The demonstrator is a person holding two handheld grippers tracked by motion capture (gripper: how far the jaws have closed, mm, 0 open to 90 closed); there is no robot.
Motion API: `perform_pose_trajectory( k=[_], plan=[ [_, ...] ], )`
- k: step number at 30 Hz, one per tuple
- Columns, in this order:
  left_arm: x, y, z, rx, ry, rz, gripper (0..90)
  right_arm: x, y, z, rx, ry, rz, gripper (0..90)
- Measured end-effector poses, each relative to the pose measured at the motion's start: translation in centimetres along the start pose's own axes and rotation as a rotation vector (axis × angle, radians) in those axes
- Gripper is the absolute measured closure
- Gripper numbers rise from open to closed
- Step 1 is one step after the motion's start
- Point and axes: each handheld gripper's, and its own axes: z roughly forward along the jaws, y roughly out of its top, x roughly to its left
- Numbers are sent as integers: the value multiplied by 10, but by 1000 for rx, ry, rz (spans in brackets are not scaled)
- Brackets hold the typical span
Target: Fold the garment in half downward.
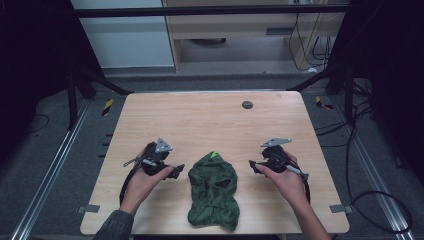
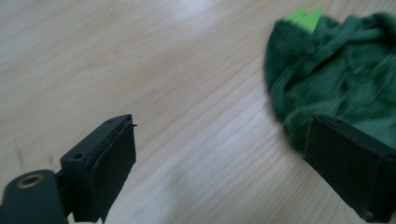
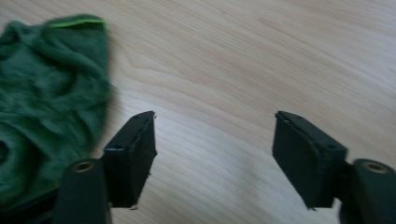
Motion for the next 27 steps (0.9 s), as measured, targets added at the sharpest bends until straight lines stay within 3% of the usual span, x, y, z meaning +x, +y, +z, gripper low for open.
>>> perform_pose_trajectory(
  k=[2, 3, 4, 6, 8, 10, 14, 19, 21, 26, 27],
  plan=[
    [-1, 13, 6, 8, -13, 26, 139, 4, 11, 3, 12, 31, -38, 399],
    [1, 19, 9, 16, -16, 33, 196, 9, 20, 7, 17, 53, -77, 480],
    [1, 19, 9, 16, -16, 33, 226, 9, 20, 7, 17, 53, -77, 480],
    [4, 22, 12, 9, -67, 4, 244, 16, 27, 11, 20, 93, -105, 571],
    [6, 24, 16, 8, -97, -14, 325, 23, 32, 14, 10, 121, -121, 665],
    [5, 25, 20, 22, -116, -13, 380, 29, 35, 18, 5, 167, -127, 739],
    [-1, 24, 30, 62, -164, -6, 480, 39, 36, 27, 27, 194, -143, 824],
    [-6, 21, 40, 92, -207, 1, 523, 49, 36, 36, 63, 217, -154, 790],
    [-6, 20, 43, 114, -205, 13, 520, 50, 37, 37, 72, 214, -158, 775],
    [-4, 13, 43, 108, -213, -6, 400, 53, 36, 46, 92, 225, -144, 649],
    [-4, 11, 43, 100, -211, -13, 411, 55, 36, 49, 98, 219, -148, 632]
  ],
)
